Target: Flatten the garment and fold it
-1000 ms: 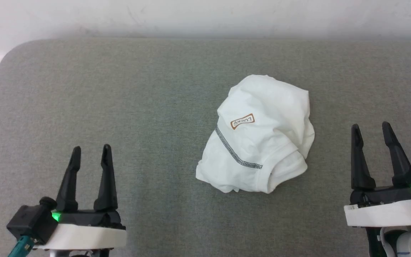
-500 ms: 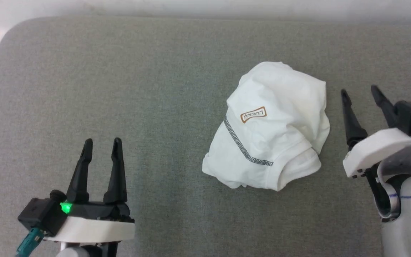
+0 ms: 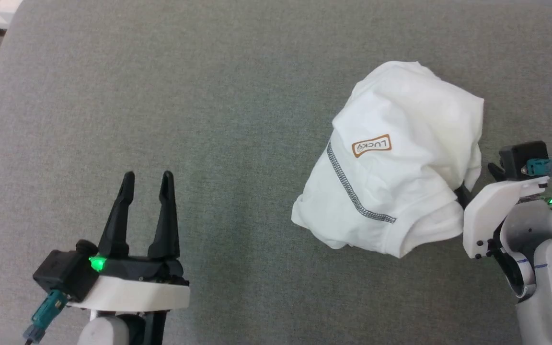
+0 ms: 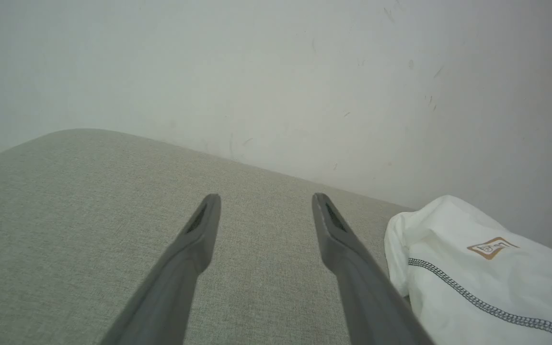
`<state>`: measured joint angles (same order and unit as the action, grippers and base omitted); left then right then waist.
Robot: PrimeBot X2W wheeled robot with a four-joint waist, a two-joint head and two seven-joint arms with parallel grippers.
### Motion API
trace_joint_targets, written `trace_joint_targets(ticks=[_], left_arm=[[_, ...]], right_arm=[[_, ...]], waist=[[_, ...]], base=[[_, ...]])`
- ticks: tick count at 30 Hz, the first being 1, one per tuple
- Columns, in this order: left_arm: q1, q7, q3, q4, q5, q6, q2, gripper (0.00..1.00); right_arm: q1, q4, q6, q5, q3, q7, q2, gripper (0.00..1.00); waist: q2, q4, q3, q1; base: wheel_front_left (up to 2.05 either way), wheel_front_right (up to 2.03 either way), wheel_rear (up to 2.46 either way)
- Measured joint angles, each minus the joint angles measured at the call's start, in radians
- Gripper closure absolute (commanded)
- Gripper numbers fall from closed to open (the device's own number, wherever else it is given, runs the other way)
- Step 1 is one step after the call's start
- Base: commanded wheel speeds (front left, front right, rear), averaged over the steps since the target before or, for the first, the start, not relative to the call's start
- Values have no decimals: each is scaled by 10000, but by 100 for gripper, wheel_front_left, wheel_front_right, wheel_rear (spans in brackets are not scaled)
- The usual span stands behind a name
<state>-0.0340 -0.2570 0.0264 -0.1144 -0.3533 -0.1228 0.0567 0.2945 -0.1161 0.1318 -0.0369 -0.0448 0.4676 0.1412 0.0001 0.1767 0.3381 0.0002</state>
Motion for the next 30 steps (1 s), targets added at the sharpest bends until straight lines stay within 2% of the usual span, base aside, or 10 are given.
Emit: trace_joint_targets(ticks=[3,4,5,6,13,20,25,28,30], left_arm=[[-176,0,140,31,-50,0,-8,0],[-228,0,173,40,-67,0,-8,0],[-272,0,186,58,-71,-2,-8,0],[-307,0,199,73,-71,-2,-8,0],[-284,0,81,219,-71,-8,-12,0],[75,0,-50,297,21,-10,-8,0],[278,0,-127,295,123,-10,-8,0],[489,0,-157,305,157,-10,17,0],[570,0,-167,347,197,-10,48,0]], right_arm=[[58,-316,-4,-6,111,73,46,0],[133,-372,-4,-35,98,77,48,55],[205,-408,-4,-67,63,69,36,91],[276,-428,-4,-69,36,59,21,100],[363,-385,0,-29,217,-324,-48,100],[1294,938,2,127,372,-675,748,100],[1233,1730,10,253,-734,-539,1394,100],[350,1987,10,573,-1762,-454,1756,100],[-557,1973,10,731,-2512,-362,1756,100]], waist=[[-1,127,182,-1],[0,172,227,-2],[0,216,267,-3],[0,253,297,-2],[0,225,110,0],[0,-189,-570,-2],[0,-527,-1114,-3],[0,-704,-1354,-4],[0,-799,-1459,-4]], base=[[0,0,0],[0,0,0],[0,0,0],[0,0,0],[0,0,0],[0,0,0],[0,0,0],[0,0,0],[0,0,0]])
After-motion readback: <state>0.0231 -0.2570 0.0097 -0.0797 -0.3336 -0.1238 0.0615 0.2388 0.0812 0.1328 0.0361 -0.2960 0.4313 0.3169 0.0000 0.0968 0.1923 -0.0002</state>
